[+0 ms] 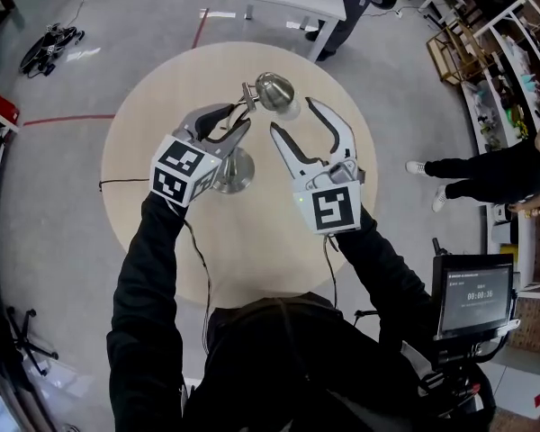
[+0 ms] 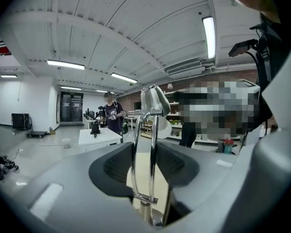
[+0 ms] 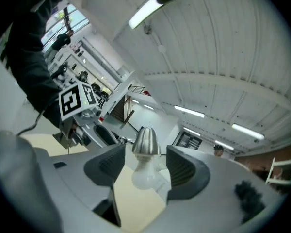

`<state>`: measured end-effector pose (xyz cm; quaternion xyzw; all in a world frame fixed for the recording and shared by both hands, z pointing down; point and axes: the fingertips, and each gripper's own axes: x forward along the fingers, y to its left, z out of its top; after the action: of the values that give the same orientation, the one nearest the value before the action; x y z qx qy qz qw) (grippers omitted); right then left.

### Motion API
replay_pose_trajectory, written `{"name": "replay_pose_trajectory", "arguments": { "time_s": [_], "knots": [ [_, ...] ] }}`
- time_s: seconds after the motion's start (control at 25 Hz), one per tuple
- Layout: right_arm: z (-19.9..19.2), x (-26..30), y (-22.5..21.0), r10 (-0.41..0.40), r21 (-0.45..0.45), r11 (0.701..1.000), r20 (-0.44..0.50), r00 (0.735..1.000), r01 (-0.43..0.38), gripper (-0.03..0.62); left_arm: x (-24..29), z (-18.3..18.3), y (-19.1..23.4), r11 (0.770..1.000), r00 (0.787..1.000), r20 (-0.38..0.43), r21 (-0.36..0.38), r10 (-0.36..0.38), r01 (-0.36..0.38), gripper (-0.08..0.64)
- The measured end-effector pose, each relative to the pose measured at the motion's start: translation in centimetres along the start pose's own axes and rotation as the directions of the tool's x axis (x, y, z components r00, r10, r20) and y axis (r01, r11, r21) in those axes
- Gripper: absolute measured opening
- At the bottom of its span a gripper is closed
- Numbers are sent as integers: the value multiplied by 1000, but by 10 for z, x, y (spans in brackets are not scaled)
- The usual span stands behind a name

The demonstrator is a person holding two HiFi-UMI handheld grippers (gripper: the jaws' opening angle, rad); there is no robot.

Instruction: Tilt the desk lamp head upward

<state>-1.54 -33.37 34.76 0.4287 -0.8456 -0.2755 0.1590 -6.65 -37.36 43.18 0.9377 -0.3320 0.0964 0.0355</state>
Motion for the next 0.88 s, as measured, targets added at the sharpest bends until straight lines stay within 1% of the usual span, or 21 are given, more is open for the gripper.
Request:
{"name": "replay_pose_trajectory", "arguments": {
  "time_s": [0.04, 0.08, 0.12, 0.16, 0.2, 0.24, 0.32, 0.4, 0.48, 0.56, 0.68, 0.72, 0.8, 0.88],
  "knots": [
    [-3, -16, 1, -11, 99, 995, 16, 1000, 9, 276, -3, 2, -3, 1000, 1000, 3, -2, 0, 0, 155],
    [-11, -29, 7, -8, 206, 979, 7, 1000, 7, 276, -6, 5, -6, 1000, 1000, 5, -4, 1, -1, 156],
    [-26, -38, 18, 13, 312, 950, -19, 1000, -6, 276, -10, 7, -6, 1000, 1000, 6, -5, 3, -3, 156],
    [-48, -39, 36, 51, 405, 914, -55, 997, -24, 276, -14, 7, -4, 1000, 1000, 6, -7, 5, -5, 156],
    [-73, -34, 58, 102, 474, 879, -94, 990, -46, 276, -16, 6, -1, 1000, 1000, 5, -9, 8, -8, 156],
    [-98, -26, 81, 158, 519, 852, -129, 979, -69, 276, -16, 5, 3, 1000, 1000, 5, -10, 9, -9, 156],
    [-133, -7, 121, 250, 568, 815, -166, 954, -115, 276, -16, 4, 6, 1000, 1000, 3, -14, 13, -13, 156],
    [-144, 13, 147, 311, 602, 783, -160, 937, -157, 276, -17, 7, 5, 1000, 1000, -2, -16, 19, -19, 156],
    [-142, 32, 164, 352, 621, 758, -132, 927, -199, 276, -18, 10, 1, 1000, 1000, -12, -11, 29, -29, 156],
    [-137, 45, 173, 378, 625, 746, -117, 919, -227, 276, -19, 14, -5, 999, 999, -23, -5, 35, -36, 155],
    [-131, 55, 183, 395, 600, 760, -124, 910, -248, 268, -21, 17, -12, 999, 999, -30, -1, 39, -39, 153],
    [-129, 57, 184, 395, 593, 765, -123, 911, -251, 247, -22, 18, -13, 999, 999, -30, -1, 40, -40, 153],
    [-126, 59, 184, 383, 587, 773, -127, 915, -243, 175, -23, 18, -14, 999, 999, -28, -1, 43, -43, 153],
    [-126, 60, 181, 374, 582, 780, -139, 917, -230, 134, -23, 18, -14, 999, 999, -23, -3, 45, -45, 153]
  ]
}}
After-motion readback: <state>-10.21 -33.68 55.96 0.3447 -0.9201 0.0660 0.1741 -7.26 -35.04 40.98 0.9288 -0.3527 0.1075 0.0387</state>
